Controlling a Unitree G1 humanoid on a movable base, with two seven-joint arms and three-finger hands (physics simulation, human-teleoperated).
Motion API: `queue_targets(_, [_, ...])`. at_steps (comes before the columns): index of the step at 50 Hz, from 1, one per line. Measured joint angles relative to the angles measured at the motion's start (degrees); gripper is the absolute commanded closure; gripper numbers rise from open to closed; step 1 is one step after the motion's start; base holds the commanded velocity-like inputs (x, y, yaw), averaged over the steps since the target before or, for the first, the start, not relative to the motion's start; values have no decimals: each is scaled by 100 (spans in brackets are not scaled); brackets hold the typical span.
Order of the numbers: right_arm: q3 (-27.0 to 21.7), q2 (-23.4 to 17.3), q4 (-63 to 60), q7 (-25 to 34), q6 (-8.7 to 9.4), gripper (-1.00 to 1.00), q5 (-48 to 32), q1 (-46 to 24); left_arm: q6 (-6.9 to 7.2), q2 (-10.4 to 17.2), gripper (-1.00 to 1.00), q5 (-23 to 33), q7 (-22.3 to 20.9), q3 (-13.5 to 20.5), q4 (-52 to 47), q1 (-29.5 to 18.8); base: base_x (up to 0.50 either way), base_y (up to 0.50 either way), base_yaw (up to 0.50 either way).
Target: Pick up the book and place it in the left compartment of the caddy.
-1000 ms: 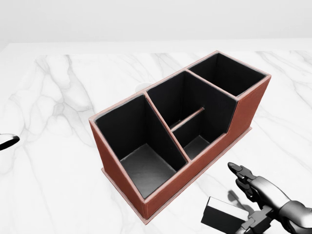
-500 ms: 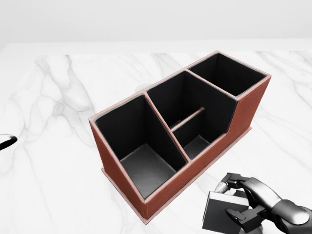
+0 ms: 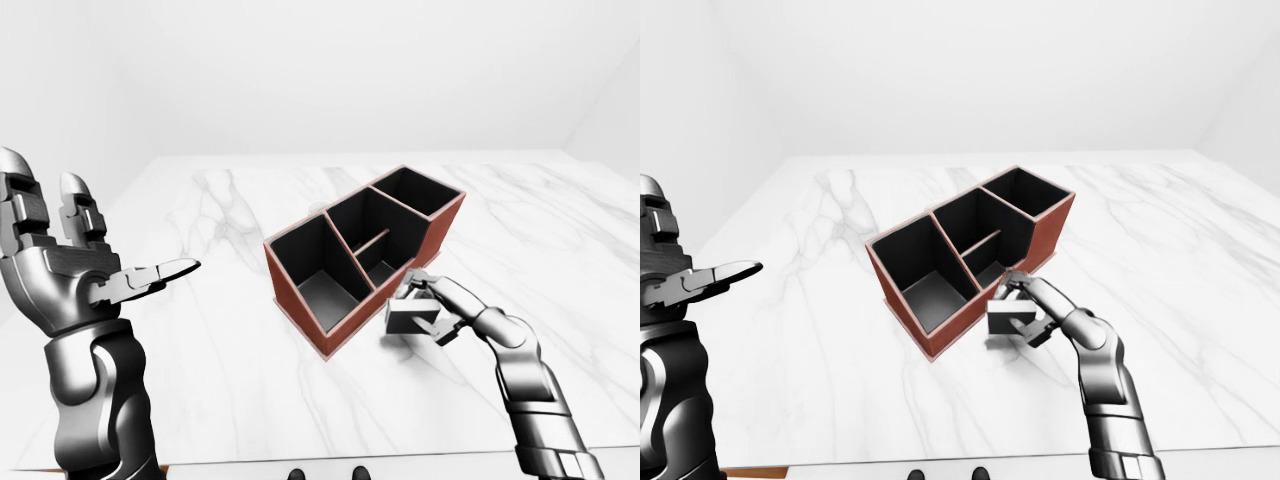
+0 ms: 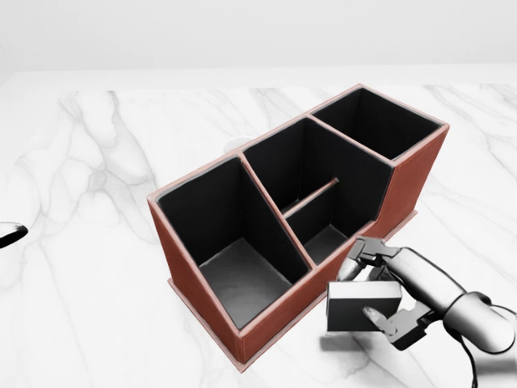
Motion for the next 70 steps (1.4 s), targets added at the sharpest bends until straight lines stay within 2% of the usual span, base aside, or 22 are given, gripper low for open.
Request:
queue_targets(15, [170, 9, -1933, 0, 0, 100, -518, -105, 0, -3, -100, 5, 2, -9, -6, -3, 0, 0, 0])
queue_targets(31, [477, -3, -2591, 0, 0, 100, -770, -568, 0, -1, -100, 5, 2, -14, 3, -8, 0, 0, 0])
queue_targets(42, [613, 55, -2433, 0, 0, 100, -789, -937, 0, 3, -100, -6, 11, -2, -31, -8, 0, 0, 0])
queue_targets(70, [803, 404, -951, 0, 0, 100, -262, -1792, 0, 0, -100, -3, 34, 4, -127, -5, 0, 0, 0])
